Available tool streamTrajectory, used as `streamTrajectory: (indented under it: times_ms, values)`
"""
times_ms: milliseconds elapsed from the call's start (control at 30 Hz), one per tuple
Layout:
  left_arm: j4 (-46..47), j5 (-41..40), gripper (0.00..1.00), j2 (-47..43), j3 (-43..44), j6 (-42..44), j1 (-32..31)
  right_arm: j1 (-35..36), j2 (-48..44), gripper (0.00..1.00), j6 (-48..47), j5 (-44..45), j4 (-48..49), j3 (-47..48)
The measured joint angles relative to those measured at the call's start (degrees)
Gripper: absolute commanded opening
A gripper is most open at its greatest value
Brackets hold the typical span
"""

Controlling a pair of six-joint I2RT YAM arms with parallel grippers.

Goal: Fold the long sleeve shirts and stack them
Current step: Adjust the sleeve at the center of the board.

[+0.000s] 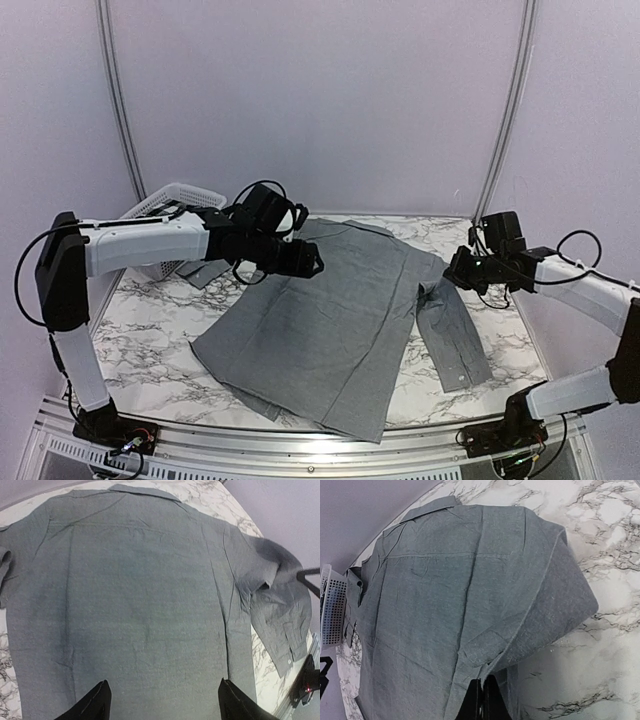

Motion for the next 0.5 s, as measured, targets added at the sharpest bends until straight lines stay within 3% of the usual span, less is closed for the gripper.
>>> streamTrajectory:
  times_ms: [167,333,500]
  values:
    - [0.09,0.31,0.73,-2.05,-5.33,1.73,-6.21,0.55,6.1,0.02,-1.53,0.37,0.63,3.58]
    - [0.09,-0.22,0.72,-3.39,-8.59,1.9,-14.14,0.55,12.81,0.34,-4.55,0.96,1.44,4.42]
    - [0.02,-1.29,0.72,-3.37,-8.87,1.62,-18.1,0.55,15.63,0.62,-8.09,2.08,1.4,4.39]
